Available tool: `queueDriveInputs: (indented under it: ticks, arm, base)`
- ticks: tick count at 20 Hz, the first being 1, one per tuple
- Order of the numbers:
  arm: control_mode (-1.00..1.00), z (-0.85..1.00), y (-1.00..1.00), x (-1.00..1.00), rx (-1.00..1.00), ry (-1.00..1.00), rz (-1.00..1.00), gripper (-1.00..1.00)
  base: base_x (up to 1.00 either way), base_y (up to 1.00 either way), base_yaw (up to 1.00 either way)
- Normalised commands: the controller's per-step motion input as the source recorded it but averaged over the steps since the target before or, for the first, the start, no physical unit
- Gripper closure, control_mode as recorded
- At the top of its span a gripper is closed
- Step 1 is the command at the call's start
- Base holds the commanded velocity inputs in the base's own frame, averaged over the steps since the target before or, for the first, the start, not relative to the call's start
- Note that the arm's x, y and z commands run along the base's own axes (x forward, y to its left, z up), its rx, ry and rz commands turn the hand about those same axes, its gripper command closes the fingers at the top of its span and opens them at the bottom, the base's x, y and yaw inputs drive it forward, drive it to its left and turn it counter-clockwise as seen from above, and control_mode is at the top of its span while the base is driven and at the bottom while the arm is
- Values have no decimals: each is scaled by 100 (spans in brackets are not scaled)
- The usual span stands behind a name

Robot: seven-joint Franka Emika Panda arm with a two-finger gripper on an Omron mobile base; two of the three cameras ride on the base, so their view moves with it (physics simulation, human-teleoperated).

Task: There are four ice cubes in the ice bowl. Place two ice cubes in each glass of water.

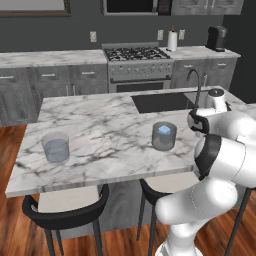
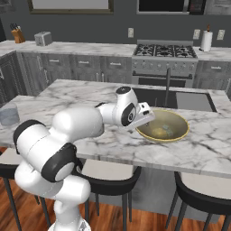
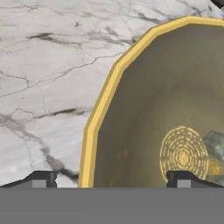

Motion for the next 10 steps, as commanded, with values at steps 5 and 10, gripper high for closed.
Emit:
queueDriveInputs:
  ticks: [5, 10]
  arm:
    - [-100, -1, -23, -7, 0, 0, -3, 100]
    - [-100, 0, -19, -11, 0, 0, -1, 100]
  base:
    - [0, 0, 0]
    - [0, 0, 0]
